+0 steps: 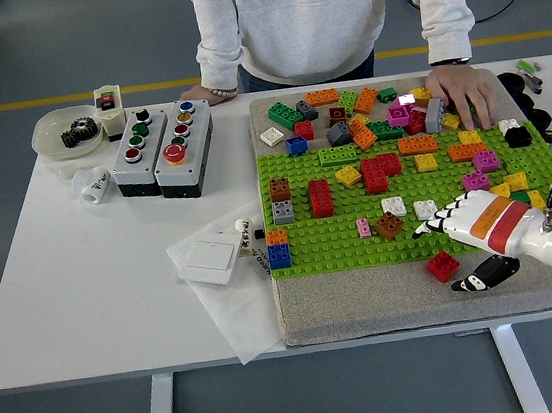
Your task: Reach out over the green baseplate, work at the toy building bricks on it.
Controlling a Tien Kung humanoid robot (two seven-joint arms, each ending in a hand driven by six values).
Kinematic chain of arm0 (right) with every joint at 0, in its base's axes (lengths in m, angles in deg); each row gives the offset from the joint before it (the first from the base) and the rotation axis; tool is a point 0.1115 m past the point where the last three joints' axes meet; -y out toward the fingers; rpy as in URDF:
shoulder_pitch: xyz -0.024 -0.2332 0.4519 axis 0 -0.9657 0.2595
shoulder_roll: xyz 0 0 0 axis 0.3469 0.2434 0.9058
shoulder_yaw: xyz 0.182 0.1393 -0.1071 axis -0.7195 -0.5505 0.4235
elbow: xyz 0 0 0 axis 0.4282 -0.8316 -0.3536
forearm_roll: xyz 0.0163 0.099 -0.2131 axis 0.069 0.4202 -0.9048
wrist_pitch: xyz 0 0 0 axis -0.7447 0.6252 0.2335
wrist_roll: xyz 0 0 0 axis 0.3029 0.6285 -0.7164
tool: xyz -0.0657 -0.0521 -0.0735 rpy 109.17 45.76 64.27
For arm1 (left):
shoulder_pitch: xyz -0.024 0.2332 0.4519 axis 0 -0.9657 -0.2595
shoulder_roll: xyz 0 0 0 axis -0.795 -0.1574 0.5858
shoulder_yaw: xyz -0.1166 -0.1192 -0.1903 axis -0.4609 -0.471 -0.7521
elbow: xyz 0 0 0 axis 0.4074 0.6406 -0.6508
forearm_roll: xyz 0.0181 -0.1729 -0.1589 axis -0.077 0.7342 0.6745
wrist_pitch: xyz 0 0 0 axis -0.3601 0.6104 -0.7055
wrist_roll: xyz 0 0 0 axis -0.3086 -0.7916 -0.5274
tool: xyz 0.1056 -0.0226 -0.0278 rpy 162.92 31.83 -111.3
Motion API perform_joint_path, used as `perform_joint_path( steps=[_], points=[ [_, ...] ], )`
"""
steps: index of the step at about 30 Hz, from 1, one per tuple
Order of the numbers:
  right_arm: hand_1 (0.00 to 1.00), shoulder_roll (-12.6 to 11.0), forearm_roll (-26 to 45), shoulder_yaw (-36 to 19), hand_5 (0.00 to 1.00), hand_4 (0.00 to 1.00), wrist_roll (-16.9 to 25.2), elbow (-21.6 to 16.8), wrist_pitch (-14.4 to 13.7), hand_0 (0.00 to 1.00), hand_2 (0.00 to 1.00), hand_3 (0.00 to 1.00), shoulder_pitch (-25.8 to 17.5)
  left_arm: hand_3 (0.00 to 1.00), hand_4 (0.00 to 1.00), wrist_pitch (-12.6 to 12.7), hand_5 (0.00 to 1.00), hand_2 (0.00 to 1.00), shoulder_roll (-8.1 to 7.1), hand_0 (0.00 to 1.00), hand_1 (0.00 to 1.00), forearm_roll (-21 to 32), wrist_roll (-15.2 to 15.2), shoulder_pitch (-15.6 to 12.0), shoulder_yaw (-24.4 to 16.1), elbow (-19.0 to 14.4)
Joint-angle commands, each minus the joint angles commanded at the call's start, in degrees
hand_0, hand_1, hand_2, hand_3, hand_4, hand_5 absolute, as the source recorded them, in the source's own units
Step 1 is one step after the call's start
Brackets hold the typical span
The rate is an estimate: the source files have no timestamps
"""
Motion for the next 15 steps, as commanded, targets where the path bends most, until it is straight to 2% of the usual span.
perform_joint_path(
  steps=[3,4,9,10,15],
  points=[
    [0.537,-0.1,-0.3,0.6,0.206,0.786,0.3,1.0,-0.1,0.505,0.626,0.640,0.3,0.765,0.775,0.0,0.700,0.887,-0.02,0.802,0.835,0.0,0.0,0.0,0.1,0.0],
    [0.496,-0.1,-0.3,0.7,0.163,0.718,0.4,1.2,-0.1,0.455,0.579,0.572,0.4,0.766,0.777,0.0,0.699,0.885,-0.02,0.801,0.833,0.0,0.0,0.0,0.1,0.0],
    [0.496,0.3,-0.3,1.2,0.163,0.718,0.9,2.5,-0.9,0.455,0.579,0.572,0.8,0.766,0.777,-0.1,0.699,0.885,-0.02,0.801,0.833,-0.2,0.1,0.0,0.1,0.0],
    [0.482,0.3,-0.3,1.2,0.118,0.674,1.0,2.5,-1.0,0.437,0.564,0.553,0.8,0.766,0.777,-0.1,0.698,0.884,-0.02,0.803,0.833,-0.2,0.1,0.0,0.0,0.0],
    [0.482,0.3,-0.4,1.7,0.118,0.674,1.0,3.1,-1.0,0.437,0.564,0.553,0.9,0.766,0.777,-0.1,0.698,0.884,-0.03,0.803,0.833,-0.3,0.2,0.1,0.1,0.0]
  ],
)
